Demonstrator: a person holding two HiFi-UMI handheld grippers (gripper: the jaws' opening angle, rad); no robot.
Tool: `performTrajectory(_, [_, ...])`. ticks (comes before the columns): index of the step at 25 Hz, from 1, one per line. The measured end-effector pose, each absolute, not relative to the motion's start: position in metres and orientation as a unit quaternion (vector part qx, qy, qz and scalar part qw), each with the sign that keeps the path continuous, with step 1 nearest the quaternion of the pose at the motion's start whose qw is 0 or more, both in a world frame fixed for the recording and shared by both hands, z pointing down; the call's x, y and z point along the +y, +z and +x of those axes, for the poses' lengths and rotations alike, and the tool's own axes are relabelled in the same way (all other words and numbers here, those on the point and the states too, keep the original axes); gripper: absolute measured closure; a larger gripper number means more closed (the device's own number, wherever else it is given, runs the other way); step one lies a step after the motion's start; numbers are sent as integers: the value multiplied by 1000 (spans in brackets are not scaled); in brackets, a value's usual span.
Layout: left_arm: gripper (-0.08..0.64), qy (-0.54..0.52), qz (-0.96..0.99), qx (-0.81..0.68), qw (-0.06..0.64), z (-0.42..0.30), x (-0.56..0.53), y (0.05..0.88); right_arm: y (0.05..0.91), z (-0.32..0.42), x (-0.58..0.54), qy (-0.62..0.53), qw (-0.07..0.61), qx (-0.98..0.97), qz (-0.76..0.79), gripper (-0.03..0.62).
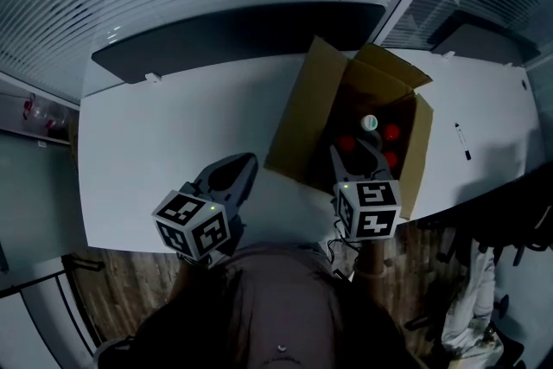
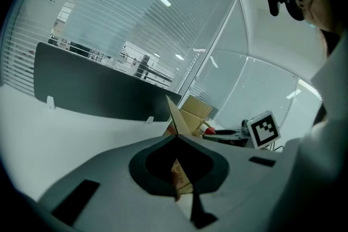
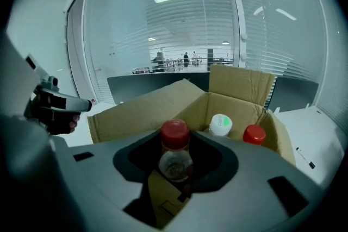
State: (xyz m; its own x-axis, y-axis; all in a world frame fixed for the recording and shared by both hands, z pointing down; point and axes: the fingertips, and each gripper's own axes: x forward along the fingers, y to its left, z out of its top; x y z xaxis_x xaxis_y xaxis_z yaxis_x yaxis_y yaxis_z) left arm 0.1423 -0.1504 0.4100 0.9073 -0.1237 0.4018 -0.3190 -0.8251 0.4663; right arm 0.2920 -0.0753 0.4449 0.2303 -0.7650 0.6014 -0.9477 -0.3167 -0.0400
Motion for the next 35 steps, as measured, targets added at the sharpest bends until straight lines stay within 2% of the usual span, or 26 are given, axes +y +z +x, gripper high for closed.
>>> performTrajectory(27, [551, 156, 952, -91, 249, 118, -123, 382, 326, 277, -46, 128, 140, -548, 815, 423])
performTrajectory(35, [552, 145, 954, -86, 248, 100, -118, 375, 287, 260, -35, 80, 101, -544, 829, 425])
